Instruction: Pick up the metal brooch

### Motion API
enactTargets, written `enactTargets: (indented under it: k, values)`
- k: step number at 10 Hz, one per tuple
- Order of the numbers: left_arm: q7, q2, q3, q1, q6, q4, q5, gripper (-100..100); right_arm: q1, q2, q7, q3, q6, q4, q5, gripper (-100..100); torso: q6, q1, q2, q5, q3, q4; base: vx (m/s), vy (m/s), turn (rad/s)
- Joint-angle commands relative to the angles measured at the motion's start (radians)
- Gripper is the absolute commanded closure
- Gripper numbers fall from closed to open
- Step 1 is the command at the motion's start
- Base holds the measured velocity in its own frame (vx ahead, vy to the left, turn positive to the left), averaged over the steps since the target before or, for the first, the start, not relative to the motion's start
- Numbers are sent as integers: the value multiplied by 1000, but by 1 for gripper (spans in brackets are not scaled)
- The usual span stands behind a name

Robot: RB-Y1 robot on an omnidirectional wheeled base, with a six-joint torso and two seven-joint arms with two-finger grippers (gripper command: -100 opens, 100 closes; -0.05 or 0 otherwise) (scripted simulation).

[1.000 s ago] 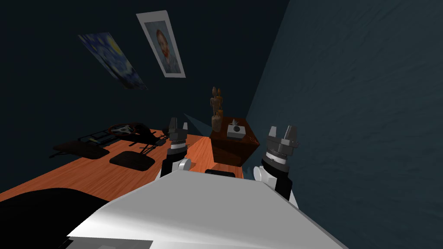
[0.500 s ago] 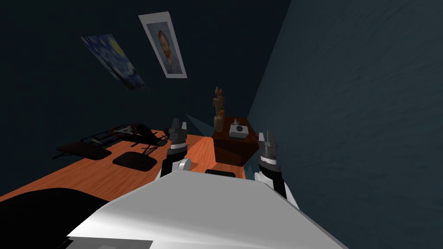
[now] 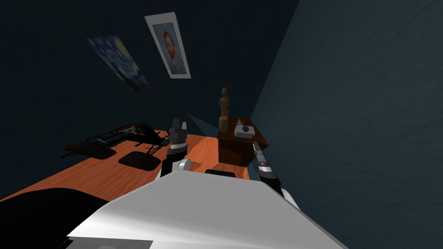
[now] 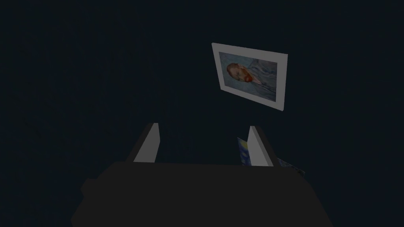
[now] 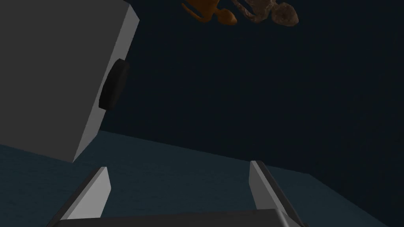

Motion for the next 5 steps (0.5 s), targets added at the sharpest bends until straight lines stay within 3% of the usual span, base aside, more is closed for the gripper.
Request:
enactTargets:
  k: [1,4,5]
  values:
    - [0,0,0,0,0,0,0,0,-5,-18,16,9,10,50,20,-100,0,0,0,0,0,0,1,90,-2]
    - [0,0,0,0,0,0,0,0,28,-93,49,25,33,140,76,-100,0,-5,-1,-1,-1,0,4,80,26]
    - [0,0,0,0,0,0,0,0,28,-93,49,25,33,152,76,-100,0,-4,-1,-1,-1,0,4,68,7]
